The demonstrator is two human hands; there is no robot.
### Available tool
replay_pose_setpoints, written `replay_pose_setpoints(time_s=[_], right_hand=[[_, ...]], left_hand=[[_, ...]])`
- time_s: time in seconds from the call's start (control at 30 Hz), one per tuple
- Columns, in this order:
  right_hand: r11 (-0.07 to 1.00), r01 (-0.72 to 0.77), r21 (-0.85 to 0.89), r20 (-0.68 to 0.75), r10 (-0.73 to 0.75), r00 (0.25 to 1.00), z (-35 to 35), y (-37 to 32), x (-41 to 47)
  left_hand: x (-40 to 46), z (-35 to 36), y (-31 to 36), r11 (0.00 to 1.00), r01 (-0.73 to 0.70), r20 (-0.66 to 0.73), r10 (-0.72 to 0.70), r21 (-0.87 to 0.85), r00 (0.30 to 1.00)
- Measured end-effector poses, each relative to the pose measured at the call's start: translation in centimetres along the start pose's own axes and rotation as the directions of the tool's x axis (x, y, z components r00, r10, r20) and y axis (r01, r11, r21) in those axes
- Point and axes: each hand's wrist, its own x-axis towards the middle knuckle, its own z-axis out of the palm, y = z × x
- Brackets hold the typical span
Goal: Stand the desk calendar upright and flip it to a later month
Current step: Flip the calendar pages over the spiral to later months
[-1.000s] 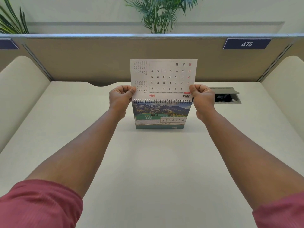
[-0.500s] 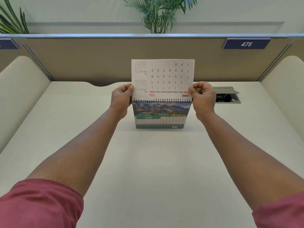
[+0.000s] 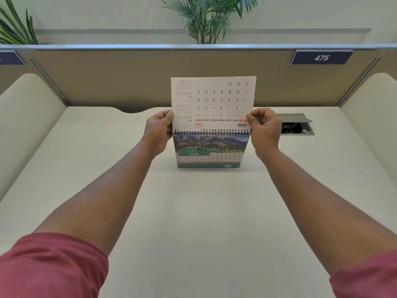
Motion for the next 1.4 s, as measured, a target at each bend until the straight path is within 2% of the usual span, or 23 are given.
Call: replay_pose_setpoints(time_s=[0.33,0.57,0.7,0.83,0.93,1.27,1.4], right_hand=[[0.997,-0.024,0.079,0.001,0.024,1.000,0.2,-0.6,0.2],[0.998,-0.010,0.066,0.013,0.009,1.000,-0.2,-0.5,0.6],[0.989,-0.021,0.146,0.105,0.006,0.994,-0.3,-0.3,0.2],[0.928,-0.182,0.324,0.315,0.076,0.946,-1.2,-0.5,0.0],[0.877,-0.348,0.331,0.411,0.198,0.890,-2.4,-0.3,0.0],[0.836,-0.491,0.244,0.551,0.297,0.780,-3.9,-0.5,0.3],[0.764,-0.596,0.247,0.581,0.375,0.722,-4.4,-0.2,0.3]], left_hand=[[0.4,-0.2,-0.3,0.999,-0.020,-0.013,0.019,-0.032,1.000],[0.7,-0.4,-0.5,0.999,0.003,0.013,-0.003,-0.045,1.000],[0.8,-0.3,-0.4,0.996,0.045,0.010,-0.044,-0.080,0.999],[0.7,-0.3,-0.1,0.992,0.083,0.029,-0.081,-0.090,0.996],[0.4,-0.1,0.2,0.989,0.108,0.035,-0.105,-0.099,0.994],[0.0,0.3,1.0,0.982,0.161,0.012,-0.160,-0.097,0.987],[-0.1,0.6,1.0,0.991,0.136,0.011,-0.136,-0.016,0.991]])
